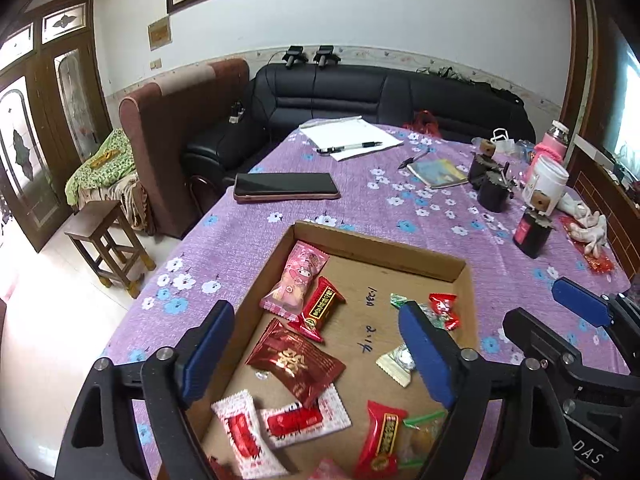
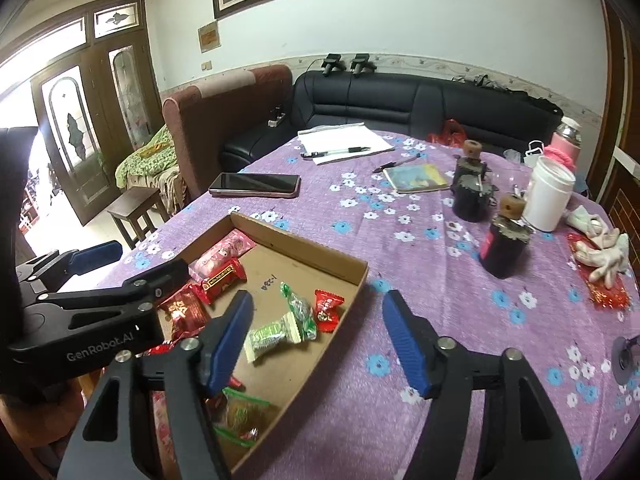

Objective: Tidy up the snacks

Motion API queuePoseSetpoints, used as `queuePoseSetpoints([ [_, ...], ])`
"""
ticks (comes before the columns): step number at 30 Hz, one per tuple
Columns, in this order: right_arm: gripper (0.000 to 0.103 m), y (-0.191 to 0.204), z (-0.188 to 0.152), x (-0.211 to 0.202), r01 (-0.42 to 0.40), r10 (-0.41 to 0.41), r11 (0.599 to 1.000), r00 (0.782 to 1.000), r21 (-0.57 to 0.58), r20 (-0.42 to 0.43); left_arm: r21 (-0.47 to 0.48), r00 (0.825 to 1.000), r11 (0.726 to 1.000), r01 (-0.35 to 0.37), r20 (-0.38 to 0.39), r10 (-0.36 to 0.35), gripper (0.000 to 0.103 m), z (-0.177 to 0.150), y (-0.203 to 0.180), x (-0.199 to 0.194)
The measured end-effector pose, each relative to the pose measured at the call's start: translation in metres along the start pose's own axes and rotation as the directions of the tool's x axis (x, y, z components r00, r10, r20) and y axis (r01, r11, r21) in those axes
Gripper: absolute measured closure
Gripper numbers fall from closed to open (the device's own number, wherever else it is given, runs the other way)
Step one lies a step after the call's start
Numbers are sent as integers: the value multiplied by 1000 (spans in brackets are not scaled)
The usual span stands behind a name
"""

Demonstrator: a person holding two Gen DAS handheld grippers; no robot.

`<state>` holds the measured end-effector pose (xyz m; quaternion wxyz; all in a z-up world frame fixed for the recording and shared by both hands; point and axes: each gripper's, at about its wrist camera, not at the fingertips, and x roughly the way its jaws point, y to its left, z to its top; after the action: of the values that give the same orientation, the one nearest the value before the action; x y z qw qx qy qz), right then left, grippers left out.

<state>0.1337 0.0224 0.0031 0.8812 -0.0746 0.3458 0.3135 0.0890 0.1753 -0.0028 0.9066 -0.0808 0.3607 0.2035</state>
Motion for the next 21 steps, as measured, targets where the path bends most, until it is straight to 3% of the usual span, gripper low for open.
queuePoseSetpoints([
  [3, 22, 0, -4, -13, 10, -10, 1000, 1000, 2, 19, -7, 1000, 1000, -9, 9, 9, 10, -2, 1, -12],
  [11, 7, -4, -13, -45, 21, -22, 999, 998, 35, 53, -9, 1000, 1000, -6, 31, 6, 2, -11, 4, -39],
  [21, 6, -1, -32, -71, 16, -20, 999, 997, 51, 73, -5, 1000, 1000, -29, 11, 29, 1, -33, 6, -62],
])
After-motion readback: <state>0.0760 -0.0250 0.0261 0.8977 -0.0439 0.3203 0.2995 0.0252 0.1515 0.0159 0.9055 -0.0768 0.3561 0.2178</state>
